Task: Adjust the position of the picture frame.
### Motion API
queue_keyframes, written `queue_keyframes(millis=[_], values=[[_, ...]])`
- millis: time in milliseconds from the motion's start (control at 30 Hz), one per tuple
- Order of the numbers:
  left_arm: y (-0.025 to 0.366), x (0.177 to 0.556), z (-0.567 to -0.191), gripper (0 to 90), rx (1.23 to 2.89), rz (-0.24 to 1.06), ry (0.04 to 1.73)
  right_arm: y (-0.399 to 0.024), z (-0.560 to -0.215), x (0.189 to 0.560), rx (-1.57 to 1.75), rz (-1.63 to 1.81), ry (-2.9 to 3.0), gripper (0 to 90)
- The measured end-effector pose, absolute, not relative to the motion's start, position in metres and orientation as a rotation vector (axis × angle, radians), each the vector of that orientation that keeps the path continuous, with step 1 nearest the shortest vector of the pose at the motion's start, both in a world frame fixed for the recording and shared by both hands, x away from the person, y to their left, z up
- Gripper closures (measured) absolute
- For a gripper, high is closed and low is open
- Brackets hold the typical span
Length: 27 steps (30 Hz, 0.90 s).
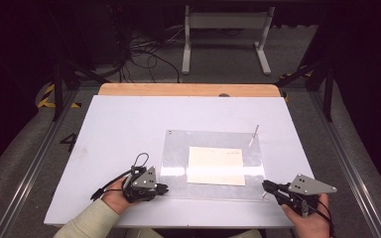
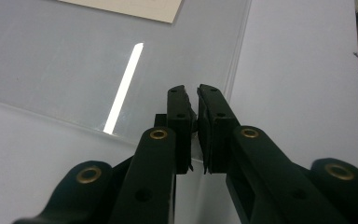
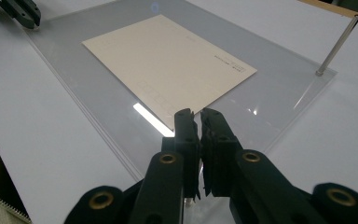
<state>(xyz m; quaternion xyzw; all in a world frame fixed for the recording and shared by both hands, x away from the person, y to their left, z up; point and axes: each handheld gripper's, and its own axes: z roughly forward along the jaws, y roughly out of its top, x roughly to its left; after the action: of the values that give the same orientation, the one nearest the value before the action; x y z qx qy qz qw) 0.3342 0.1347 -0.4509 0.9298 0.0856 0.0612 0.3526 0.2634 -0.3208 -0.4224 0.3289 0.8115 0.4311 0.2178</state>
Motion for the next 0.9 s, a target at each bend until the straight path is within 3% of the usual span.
queue_keyframes(millis=[267,533,900], values=[[0.131,0.335,-0.452,83.7,2.383,0.119,0.219,-0.318,-0.41,0.276,0.891,1.143,2.212,84.6],[0.12,0.334,-0.452,83.5,2.383,0.113,0.188,-0.318,-0.396,0.315,0.882,1.129,2.142,84.7],[0.108,0.334,-0.451,83.6,2.371,0.09,0.172,-0.317,-0.408,0.375,0.961,1.102,2.142,84.7]])
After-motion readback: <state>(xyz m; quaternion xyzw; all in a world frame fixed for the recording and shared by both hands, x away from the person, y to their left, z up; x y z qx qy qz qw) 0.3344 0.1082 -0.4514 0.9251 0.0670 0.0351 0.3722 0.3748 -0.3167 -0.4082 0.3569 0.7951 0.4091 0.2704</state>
